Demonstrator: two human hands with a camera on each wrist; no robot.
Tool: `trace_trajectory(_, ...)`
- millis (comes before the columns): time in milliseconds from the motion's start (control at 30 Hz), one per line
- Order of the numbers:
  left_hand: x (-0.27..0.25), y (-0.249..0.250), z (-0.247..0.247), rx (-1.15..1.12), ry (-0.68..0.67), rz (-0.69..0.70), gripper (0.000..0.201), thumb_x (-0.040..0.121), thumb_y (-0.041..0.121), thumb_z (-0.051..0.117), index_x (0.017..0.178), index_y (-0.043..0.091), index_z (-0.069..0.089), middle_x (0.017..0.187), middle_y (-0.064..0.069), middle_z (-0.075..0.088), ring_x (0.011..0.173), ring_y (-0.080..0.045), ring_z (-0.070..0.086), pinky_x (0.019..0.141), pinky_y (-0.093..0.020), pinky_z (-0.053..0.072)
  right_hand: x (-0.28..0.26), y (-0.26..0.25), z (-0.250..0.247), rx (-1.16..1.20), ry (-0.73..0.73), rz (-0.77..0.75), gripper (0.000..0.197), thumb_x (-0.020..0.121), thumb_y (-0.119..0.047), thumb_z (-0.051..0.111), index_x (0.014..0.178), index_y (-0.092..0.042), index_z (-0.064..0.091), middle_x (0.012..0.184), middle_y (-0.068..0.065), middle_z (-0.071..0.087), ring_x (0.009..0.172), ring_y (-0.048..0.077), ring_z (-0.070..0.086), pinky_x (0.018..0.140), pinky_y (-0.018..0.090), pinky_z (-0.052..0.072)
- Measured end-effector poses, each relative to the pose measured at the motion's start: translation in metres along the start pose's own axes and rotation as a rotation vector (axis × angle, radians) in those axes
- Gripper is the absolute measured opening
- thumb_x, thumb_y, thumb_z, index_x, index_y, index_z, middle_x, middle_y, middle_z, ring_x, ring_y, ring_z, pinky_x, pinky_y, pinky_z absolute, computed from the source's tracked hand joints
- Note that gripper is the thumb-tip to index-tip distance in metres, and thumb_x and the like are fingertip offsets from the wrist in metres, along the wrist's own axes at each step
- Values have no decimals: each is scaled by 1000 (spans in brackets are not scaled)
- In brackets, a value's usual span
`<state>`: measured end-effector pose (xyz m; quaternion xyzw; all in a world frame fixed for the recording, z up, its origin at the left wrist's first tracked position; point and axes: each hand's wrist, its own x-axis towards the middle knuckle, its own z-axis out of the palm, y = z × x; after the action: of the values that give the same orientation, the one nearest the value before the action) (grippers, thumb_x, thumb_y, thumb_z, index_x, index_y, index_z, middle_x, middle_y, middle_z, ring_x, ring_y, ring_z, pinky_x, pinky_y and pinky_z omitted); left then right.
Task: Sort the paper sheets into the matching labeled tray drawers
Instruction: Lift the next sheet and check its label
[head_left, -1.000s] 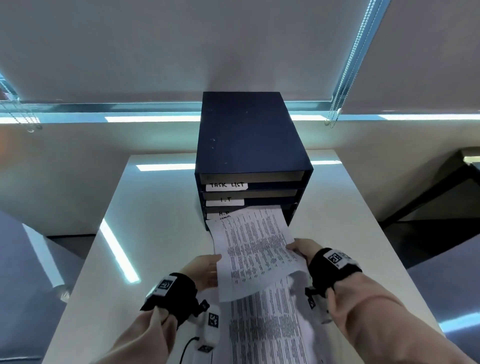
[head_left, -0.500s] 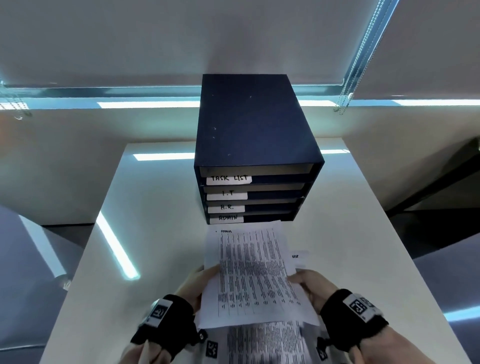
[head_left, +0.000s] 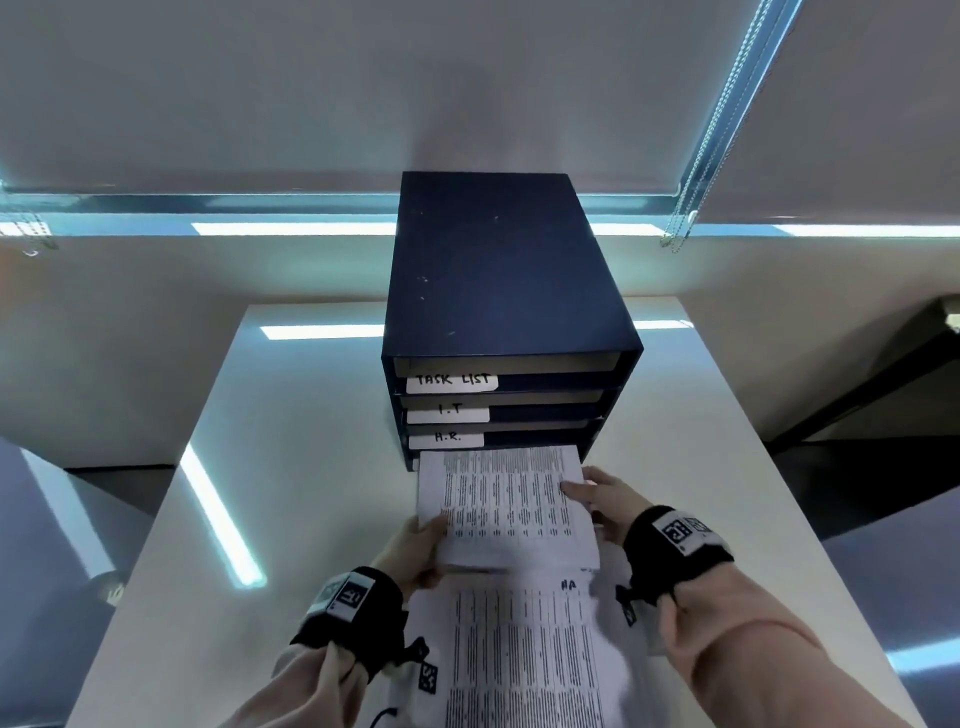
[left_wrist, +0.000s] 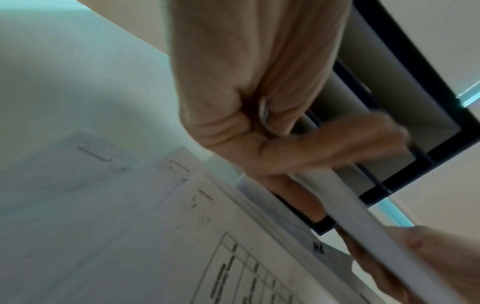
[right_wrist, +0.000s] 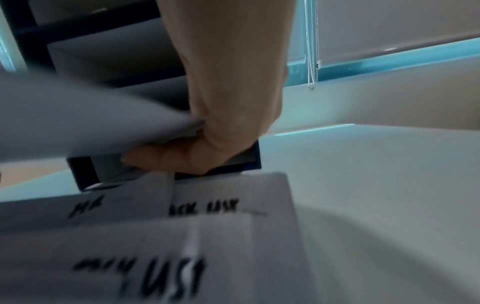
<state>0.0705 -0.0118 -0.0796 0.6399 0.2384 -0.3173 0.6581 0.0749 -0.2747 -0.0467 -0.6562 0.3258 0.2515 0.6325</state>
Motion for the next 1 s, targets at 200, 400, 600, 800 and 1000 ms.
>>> trace_trajectory(200,38,16,4,-261,26,54,15,97,14,50,83,8,46,44,-1,41,26,-6,34,31,-11,28,24,-4,-1,292,0,93,33,89,1,61,69,-15,41,52,6,45,31,12,49,28,14,34)
trace_trajectory(400,73,48,6,-650,-90,170,29,85,-14,44,67,9,46,63,-8,51,76,-21,52,103,-40,43,59,-30,44,839,63,38,23,94,12,41,77,0,51,78,18,56,78,28,59,108,36,41)
trace_trajectory(600,43,46,12,-309,-43,217,8,91,2,56,83,3,55,70,-9,66,65,-20,66,64,-29,58,45,-20,44,753,-15,-33,16,96,6,40,89,2,54,84,20,66,72,26,71,74,35,59)
trace_trajectory(800,-19,8,7,986,5,589,23,80,37,69,93,22,57,90,9,58,84,-10,53,77,-24,48,-14,41,6,333,-24,-105,16,95,-5,51,104,0,63,94,21,69,79,31,68,71,37,59)
trace_trajectory(1000,-42,-34,-16,1589,61,665,60,75,49,68,125,27,42,123,5,40,109,-13,43,90,-25,36,-62,112,2,17,182,-135,23,91,12,42,102,5,62,68,10,55,55,18,44,41,13,34)
